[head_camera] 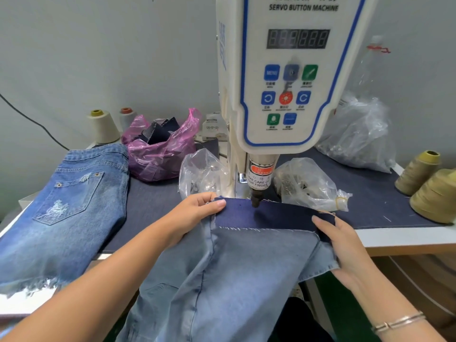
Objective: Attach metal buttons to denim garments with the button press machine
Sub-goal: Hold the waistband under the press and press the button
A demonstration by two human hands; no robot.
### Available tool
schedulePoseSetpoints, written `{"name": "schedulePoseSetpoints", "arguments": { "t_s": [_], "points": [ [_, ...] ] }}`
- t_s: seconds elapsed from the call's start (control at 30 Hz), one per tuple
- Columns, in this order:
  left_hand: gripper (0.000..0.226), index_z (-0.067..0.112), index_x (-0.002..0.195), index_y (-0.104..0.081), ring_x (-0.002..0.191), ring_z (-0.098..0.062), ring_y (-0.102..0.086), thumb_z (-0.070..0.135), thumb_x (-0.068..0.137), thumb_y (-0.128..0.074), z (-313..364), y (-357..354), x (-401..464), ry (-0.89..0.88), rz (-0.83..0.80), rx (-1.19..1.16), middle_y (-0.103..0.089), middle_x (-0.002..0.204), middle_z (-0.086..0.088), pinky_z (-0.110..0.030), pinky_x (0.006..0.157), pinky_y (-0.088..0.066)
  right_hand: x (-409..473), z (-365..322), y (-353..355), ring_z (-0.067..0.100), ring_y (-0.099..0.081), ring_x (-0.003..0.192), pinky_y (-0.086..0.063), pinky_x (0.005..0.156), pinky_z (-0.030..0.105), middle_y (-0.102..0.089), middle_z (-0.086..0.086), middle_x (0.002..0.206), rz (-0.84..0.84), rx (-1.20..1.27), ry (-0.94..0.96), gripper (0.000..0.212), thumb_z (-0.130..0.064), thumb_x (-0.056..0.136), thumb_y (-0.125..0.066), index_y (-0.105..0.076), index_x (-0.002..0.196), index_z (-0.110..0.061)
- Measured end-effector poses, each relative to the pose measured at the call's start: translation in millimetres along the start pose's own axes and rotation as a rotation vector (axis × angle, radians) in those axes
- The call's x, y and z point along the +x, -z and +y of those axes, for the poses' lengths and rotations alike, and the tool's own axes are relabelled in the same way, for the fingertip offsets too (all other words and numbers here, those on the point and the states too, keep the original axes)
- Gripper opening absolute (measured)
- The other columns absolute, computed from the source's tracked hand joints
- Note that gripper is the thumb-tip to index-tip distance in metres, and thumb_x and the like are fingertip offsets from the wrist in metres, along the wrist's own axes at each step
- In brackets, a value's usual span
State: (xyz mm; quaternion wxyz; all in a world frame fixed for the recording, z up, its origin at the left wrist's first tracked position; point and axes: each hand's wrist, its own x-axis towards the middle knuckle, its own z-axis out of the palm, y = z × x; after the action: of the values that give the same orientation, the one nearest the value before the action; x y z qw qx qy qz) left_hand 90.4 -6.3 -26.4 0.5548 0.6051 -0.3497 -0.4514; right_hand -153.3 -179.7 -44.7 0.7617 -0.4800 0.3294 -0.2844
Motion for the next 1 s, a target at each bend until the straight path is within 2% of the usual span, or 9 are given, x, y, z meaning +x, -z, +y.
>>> {"name": "schedulePoseSetpoints", "arguments": {
  "t_s": [0.1, 0.23, 0.33, 0.4, 0.47, 0.53, 0.7, 0.83, 1.0],
  "points": [
    [0.025, 0.022, 0.065, -0.058, 0.067, -0.009, -0.055, 0.040, 0.080, -0.064, -2, -7, 4, -0.012, 0.008, 0.007, -0.060, 0.072, 0.001, -0.021, 0.064, -0.042, 1, 1, 4, 0.024, -0.072, 0.079, -0.056, 0.055, 0.027, -0.073, 0.013, 0.097, 0.031, 0.037, -0.012, 0.017, -0.008, 0.091, -0.057, -0.070, 0.102, -0.011],
    [0.060, -0.011, 0.086, -0.051, 0.083, -0.024, -0.044, 0.047, 0.076, -0.063, -4, -19, 6, -0.032, 0.054, -0.008, -0.052, 0.086, -0.014, -0.037, 0.078, -0.033, 0, 3, 10, 0.023, -0.072, 0.074, -0.055, 0.053, 0.026, -0.074, 0.014, 0.093, 0.059, 0.064, -0.026, 0.016, -0.008, 0.091, -0.057, -0.069, 0.101, -0.009],
    [0.060, -0.009, 0.090, -0.055, 0.086, -0.027, -0.048, 0.047, 0.074, -0.067, -5, -19, 7, -0.029, 0.046, -0.045, -0.056, 0.089, -0.017, -0.038, 0.081, -0.035, 1, 2, 10, 0.023, -0.072, 0.074, -0.055, 0.053, 0.026, -0.074, 0.014, 0.094, 0.049, 0.054, -0.035, 0.015, -0.009, 0.091, -0.057, -0.070, 0.099, -0.010],
    [0.051, -0.003, 0.089, -0.061, 0.086, -0.026, -0.057, 0.043, 0.074, -0.075, -7, -14, 9, -0.020, 0.024, -0.029, -0.064, 0.092, -0.016, -0.035, 0.081, -0.043, 1, 2, 9, 0.023, -0.072, 0.075, -0.055, 0.053, 0.026, -0.074, 0.014, 0.095, 0.041, 0.047, -0.042, 0.015, -0.009, 0.091, -0.058, -0.070, 0.099, -0.010],
    [0.020, 0.014, 0.086, -0.072, 0.085, -0.020, -0.067, 0.033, 0.079, -0.076, -9, -8, 10, 0.003, -0.039, -0.003, -0.072, 0.093, -0.009, -0.026, 0.077, -0.051, 1, 2, 10, 0.024, -0.072, 0.077, -0.055, 0.054, 0.027, -0.073, 0.015, 0.097, 0.031, 0.034, -0.049, 0.015, -0.010, 0.091, -0.058, -0.072, 0.098, -0.011],
    [0.007, 0.020, 0.087, -0.075, 0.083, -0.015, -0.070, 0.024, 0.082, -0.072, -9, -4, 9, 0.019, -0.087, -0.010, -0.074, 0.092, -0.005, -0.022, 0.072, -0.053, 2, 2, 10, 0.025, -0.072, 0.081, -0.056, 0.056, 0.028, -0.073, 0.015, 0.100, 0.020, 0.027, -0.051, 0.015, -0.010, 0.090, -0.059, -0.073, 0.095, -0.014],
    [0.021, 0.008, 0.092, -0.067, 0.086, -0.016, -0.068, 0.024, 0.079, -0.069, -6, -5, 9, 0.015, -0.098, -0.021, -0.072, 0.094, -0.006, -0.025, 0.078, -0.053, 4, 2, 14, 0.029, -0.070, 0.093, -0.058, 0.063, 0.030, -0.071, 0.015, 0.106, 0.009, 0.021, -0.018, 0.018, -0.011, 0.088, -0.060, -0.072, 0.100, -0.016],
    [0.044, -0.013, 0.105, -0.055, 0.094, -0.023, -0.062, 0.023, 0.084, -0.067, -4, -10, 12, 0.030, -0.111, -0.009, -0.066, 0.100, -0.015, -0.036, 0.091, -0.047, 5, 3, 19, 0.026, -0.072, 0.085, -0.058, 0.061, 0.029, -0.072, 0.015, 0.100, 0.075, 0.101, 0.020, 0.020, -0.007, 0.088, -0.057, -0.070, 0.103, -0.013],
    [0.053, -0.018, 0.103, -0.051, 0.094, -0.027, -0.051, 0.026, 0.079, -0.067, -7, -22, 19, 0.024, -0.068, -0.032, -0.056, 0.098, -0.019, -0.040, 0.090, -0.037, 7, 0, 20, 0.023, -0.073, 0.080, -0.058, 0.060, 0.030, -0.074, 0.011, 0.095, 0.158, 0.171, 0.012, 0.021, -0.005, 0.090, -0.055, -0.067, 0.106, -0.011]
  ]
}}
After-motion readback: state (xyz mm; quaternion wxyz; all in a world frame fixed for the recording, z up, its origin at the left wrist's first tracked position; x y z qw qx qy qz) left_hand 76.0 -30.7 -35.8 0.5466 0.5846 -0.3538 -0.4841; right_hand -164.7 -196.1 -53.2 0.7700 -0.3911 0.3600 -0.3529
